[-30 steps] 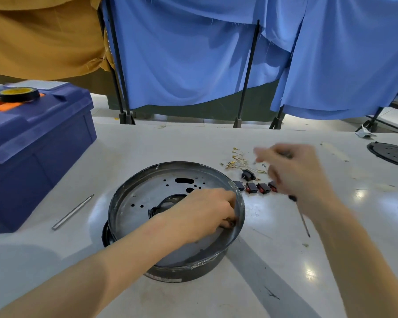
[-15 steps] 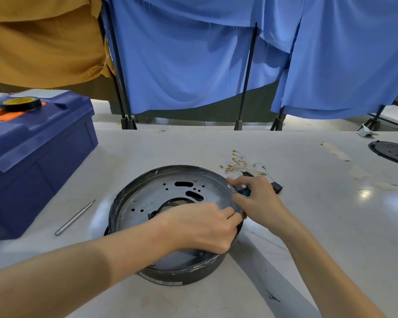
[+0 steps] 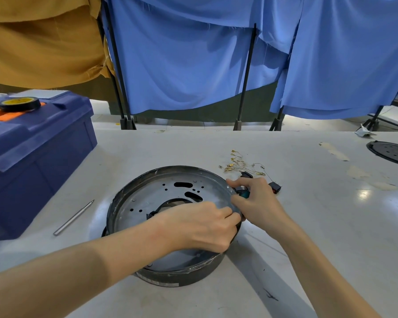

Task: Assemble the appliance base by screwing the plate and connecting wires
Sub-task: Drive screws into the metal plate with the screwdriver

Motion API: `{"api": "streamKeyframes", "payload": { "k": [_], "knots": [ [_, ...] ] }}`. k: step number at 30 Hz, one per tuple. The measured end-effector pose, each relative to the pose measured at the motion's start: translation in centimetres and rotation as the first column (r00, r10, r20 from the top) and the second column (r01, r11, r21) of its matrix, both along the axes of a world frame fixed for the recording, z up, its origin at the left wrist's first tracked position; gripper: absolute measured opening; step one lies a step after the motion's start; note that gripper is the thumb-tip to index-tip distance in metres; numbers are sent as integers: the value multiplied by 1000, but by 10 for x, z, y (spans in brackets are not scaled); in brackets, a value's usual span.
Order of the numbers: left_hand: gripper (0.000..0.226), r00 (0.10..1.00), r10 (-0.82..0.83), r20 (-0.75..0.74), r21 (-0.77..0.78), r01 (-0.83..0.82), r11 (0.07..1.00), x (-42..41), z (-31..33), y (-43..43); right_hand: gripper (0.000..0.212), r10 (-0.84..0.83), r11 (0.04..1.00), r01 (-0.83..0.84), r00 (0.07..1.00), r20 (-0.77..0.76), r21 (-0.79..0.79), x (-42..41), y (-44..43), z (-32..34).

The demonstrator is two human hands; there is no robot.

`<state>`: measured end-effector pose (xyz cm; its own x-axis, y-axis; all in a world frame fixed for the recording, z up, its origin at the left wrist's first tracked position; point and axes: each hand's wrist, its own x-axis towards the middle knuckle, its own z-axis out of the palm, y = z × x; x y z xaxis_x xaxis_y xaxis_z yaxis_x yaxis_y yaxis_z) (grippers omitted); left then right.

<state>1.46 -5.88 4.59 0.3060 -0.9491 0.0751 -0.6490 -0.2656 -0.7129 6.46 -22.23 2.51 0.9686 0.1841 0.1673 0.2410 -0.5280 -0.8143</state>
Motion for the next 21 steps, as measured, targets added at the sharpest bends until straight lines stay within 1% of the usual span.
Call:
{"api": "streamKeyframes", "payload": {
  "k": [5,9,11,13,17,21],
  "knots": [
    [19,996,82,-33,-44,-83,996,-4,3,0,44,1,1000,1,999,48,-30,1,1,-5],
    [24,988,125,-88,-110,-135,985,-8,6,0,42,4,1000,-3,999,41,-18,0,2,-6],
    [29,985,128,-119,-143,-144,979,-7,6,3,42,4,1000,-4,999,35,-18,0,2,-5],
    [35,988,121,-96,-118,-132,984,-6,7,6,43,3,999,-1,999,41,-34,-1,2,-5],
    [17,998,61,-5,-26,-61,998,-4,3,5,44,-3,999,5,998,57,-49,-2,2,-5],
    [16,998,60,24,40,-60,997,-3,3,-1,42,-10,998,14,998,57,-60,-1,2,-5]
  ]
}}
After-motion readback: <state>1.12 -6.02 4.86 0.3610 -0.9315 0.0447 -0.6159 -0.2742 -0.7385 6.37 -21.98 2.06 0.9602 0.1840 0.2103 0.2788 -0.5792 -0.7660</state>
